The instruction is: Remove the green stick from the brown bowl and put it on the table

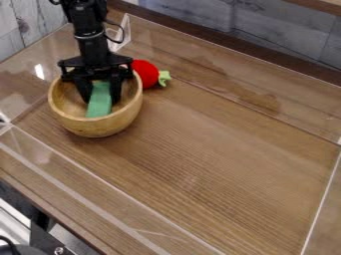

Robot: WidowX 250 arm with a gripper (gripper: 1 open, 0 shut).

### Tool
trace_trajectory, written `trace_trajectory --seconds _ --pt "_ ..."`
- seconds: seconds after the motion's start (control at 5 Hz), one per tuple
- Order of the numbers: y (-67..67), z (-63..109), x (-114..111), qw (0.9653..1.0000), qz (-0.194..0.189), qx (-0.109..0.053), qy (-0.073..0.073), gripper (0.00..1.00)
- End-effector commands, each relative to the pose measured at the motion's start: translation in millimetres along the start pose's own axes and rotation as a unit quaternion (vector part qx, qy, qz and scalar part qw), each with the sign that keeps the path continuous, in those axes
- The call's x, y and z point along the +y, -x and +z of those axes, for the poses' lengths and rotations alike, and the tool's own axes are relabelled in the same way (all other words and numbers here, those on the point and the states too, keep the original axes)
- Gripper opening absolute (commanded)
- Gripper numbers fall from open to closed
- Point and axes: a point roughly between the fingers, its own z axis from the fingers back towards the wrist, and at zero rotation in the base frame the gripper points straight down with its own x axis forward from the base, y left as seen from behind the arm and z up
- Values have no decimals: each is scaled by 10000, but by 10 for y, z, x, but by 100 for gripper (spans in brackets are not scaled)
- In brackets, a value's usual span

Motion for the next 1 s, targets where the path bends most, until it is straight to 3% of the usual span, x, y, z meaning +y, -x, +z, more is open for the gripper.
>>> trace_trajectory --seconds 0.0,0.2,0.6,0.8 --pt "100 -71 69 9999 -129 109 -25 0" --pt "185 -74 105 9997 -205 126 -38 0" --pt "246 -25 -13 9970 -745 222 -51 0" --pt "218 124 26 9966 -790 236 -24 0"
